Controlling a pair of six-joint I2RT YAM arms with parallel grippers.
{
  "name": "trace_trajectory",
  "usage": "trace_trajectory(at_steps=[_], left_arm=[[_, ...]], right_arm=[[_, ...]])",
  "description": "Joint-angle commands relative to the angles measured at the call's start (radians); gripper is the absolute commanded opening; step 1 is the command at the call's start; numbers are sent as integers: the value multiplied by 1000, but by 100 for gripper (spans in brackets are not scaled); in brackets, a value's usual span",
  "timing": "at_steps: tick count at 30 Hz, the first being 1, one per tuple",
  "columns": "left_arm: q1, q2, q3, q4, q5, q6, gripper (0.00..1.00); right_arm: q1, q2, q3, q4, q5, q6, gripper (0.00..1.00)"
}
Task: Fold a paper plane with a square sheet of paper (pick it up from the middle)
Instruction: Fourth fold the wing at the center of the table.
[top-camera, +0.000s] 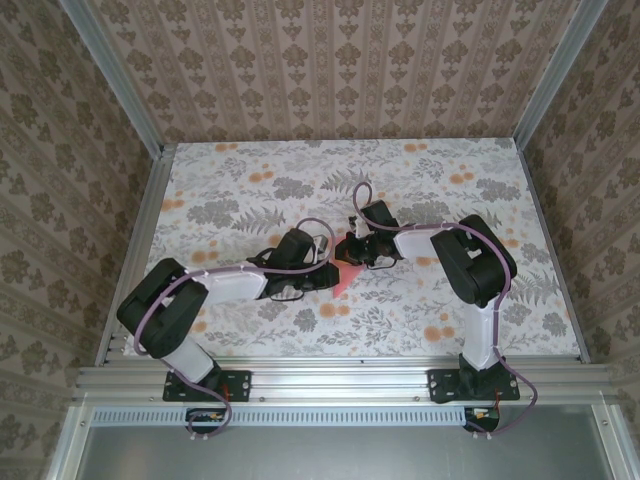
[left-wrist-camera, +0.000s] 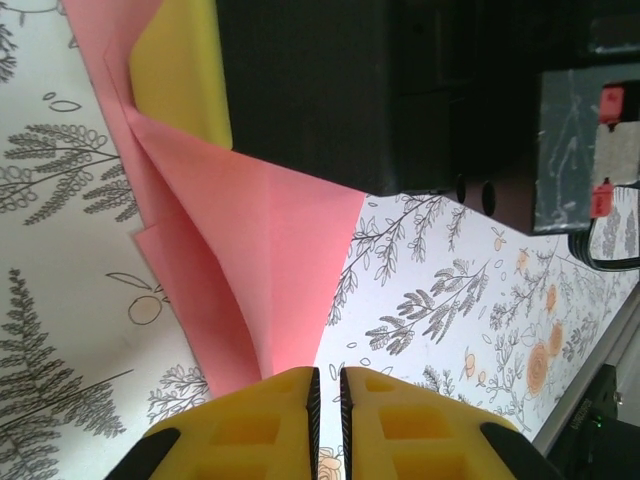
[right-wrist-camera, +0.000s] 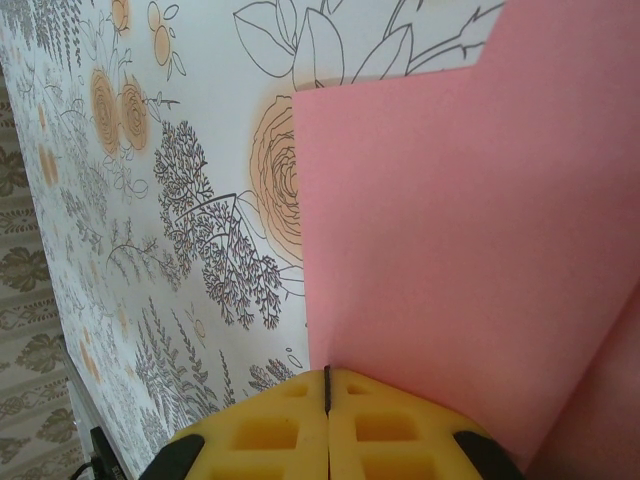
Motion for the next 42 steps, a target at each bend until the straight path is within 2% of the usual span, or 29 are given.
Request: trace_trajectory(at_steps=[1,13,21,35,42], left_arm=[[-8,37,-9,46,41,-17,16],[-23,148,-47,164,84,-62,16],[-42,201,-92,229,67,-108,15],[-45,-40,-40,45,29,-21,19],[-46,-6,-24,54,37,-15,20]], right_arm=[[6,17,-27,-57,22,-22,8],[6,19,-36,-60,29,-26,8],[6,20,-38,-68,37,-32,8],[6,22,-28,-79,37,-37,8],[6,21,-29,-76,37,-35,8]])
